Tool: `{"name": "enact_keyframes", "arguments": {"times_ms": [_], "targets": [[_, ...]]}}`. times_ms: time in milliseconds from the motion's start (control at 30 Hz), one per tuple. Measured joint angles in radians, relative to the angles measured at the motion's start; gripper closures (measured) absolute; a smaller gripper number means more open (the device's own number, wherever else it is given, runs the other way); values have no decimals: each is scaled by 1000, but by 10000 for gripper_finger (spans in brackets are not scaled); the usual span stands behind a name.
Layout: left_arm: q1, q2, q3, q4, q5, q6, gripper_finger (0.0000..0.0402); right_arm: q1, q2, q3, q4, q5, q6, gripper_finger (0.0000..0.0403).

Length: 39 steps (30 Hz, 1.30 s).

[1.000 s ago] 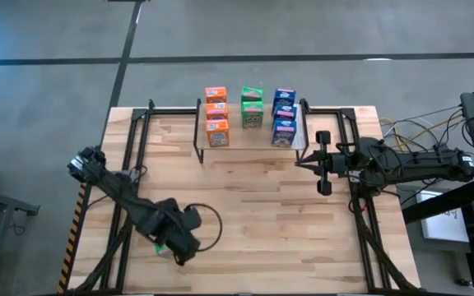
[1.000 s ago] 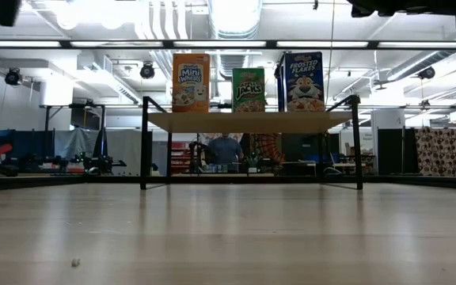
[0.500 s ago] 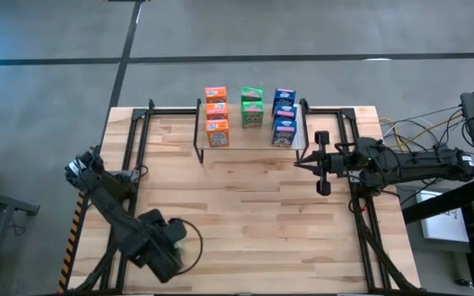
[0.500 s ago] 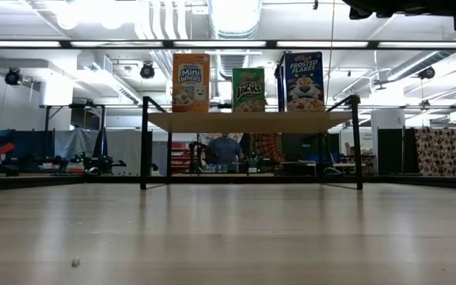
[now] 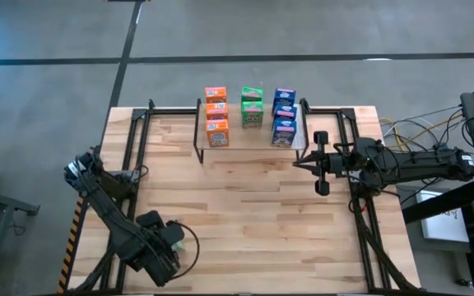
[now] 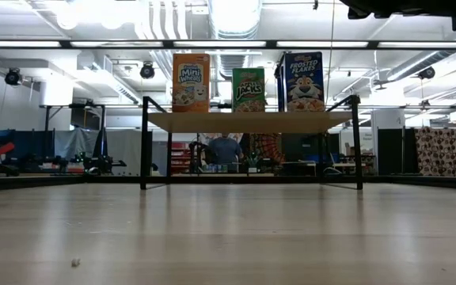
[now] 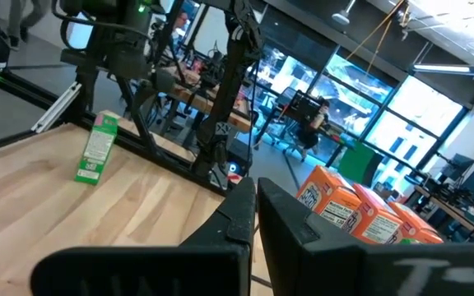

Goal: Stack cereal on shelf
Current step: Put the green cereal box aligned with the other green cereal box on the shelf

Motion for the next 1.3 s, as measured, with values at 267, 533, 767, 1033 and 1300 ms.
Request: {"name": "enact_keyframes", "arguments": {"times_ms": [267, 533, 767, 1033, 1300], "targets": [[-22, 0, -75, 84, 5, -13, 93, 0, 0, 0, 0, 0, 0, 394], [-45, 0, -140, 142, 10, -47, 99, 0, 0, 0, 0, 0, 0, 394], [-46, 0, -162, 178, 11, -50, 138, 0, 0, 0, 0, 0, 0, 394], [-45, 0, -162, 177, 25, -49, 181, 0, 0, 0, 0, 0, 1, 394], [-45, 0, -162, 176, 31, -44, 211, 0, 0, 1, 0, 0, 3, 394]]}}
